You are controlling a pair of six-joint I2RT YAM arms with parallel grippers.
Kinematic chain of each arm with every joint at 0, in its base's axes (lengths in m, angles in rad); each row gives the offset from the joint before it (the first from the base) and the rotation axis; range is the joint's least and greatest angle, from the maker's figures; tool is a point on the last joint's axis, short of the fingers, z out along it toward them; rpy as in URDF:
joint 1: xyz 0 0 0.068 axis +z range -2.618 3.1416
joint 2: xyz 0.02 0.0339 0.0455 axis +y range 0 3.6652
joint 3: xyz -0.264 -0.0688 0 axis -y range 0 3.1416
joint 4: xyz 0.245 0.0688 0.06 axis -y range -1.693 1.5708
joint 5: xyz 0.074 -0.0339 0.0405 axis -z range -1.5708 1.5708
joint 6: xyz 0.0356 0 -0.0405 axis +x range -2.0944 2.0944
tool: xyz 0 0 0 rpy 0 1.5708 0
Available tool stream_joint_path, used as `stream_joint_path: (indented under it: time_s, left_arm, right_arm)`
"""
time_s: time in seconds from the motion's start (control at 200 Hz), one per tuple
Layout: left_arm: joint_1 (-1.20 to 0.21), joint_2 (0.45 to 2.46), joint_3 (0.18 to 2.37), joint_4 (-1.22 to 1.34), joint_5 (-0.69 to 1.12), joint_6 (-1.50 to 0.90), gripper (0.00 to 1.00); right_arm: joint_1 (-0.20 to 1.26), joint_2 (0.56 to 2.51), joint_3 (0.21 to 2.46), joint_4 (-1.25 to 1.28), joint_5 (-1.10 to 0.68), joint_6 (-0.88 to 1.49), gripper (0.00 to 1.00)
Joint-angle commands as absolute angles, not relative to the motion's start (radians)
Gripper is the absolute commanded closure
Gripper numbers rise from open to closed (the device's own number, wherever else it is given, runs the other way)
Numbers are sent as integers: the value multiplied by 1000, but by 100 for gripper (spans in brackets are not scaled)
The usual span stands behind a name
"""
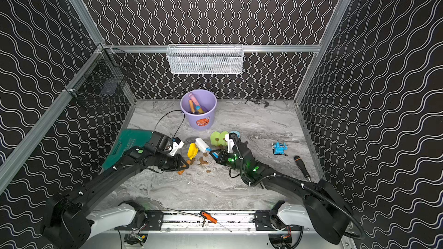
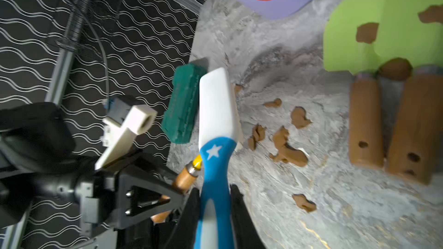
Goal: Brush the soil off the hand trowel and place it into the bucket
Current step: Brush off the soil from the hand trowel.
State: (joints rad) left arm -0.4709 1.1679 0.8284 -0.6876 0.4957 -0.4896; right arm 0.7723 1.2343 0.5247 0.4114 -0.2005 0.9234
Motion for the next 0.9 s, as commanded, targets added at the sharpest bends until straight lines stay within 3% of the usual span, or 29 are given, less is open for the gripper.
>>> stream_joint_path:
  time_s: [0.0,0.305,0.701,0.896]
  left_arm:
    - [-469,1161,859,-721,455,-438,100]
    - [-470,1179,854,-776,387,-422,100]
    - [-473,1206,893,-780,371,-426,100]
    - [-474,1255,1065,-861,236,-372,100]
  right_arm:
    - [770,1222,469,419,-137,941,100]
    - [716,1144,443,326,-76,903,100]
    - [716,1112,497,330,-159,875,100]
    - [716,1041,518,265,-99,837,100]
